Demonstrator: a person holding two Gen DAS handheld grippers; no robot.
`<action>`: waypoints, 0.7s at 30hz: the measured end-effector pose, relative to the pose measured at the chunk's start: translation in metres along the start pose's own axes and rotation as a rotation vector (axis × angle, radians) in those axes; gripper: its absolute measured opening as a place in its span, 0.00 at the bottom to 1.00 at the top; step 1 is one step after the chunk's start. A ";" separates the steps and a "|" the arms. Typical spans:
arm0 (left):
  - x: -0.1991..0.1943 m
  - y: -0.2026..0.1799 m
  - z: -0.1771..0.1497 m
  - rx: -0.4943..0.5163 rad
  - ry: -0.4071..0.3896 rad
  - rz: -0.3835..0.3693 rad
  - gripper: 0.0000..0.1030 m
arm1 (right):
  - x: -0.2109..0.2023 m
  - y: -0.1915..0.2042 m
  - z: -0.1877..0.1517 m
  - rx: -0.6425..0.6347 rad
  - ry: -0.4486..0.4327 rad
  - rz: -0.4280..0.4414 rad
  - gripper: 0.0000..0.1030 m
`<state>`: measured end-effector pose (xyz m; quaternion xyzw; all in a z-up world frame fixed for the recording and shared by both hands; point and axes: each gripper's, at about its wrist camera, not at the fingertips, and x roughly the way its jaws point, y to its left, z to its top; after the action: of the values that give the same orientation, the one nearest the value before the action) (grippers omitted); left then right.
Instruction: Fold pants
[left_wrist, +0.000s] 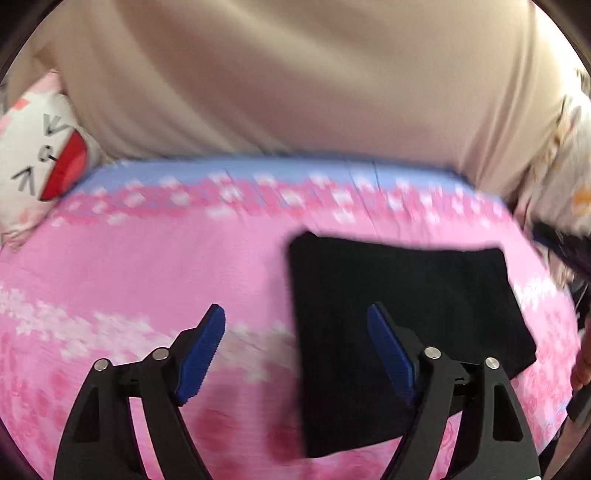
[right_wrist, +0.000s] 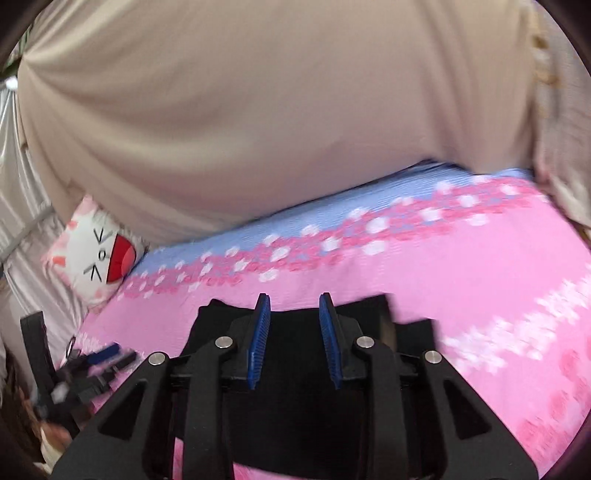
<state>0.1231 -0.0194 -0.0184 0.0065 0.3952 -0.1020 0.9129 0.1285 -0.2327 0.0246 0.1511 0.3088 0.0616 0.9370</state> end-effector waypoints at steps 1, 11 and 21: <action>0.015 -0.010 -0.007 0.018 0.046 0.012 0.75 | 0.025 0.005 -0.005 -0.025 0.049 0.000 0.25; 0.018 0.037 -0.026 -0.096 0.017 0.059 0.94 | 0.057 0.002 -0.009 0.140 0.100 0.047 0.08; -0.011 0.120 -0.040 -0.211 -0.002 0.274 0.94 | 0.184 0.106 -0.036 -0.041 0.257 0.147 0.05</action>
<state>0.1104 0.1040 -0.0465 -0.0358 0.3985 0.0653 0.9142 0.2523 -0.0849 -0.0718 0.1448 0.4131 0.1553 0.8856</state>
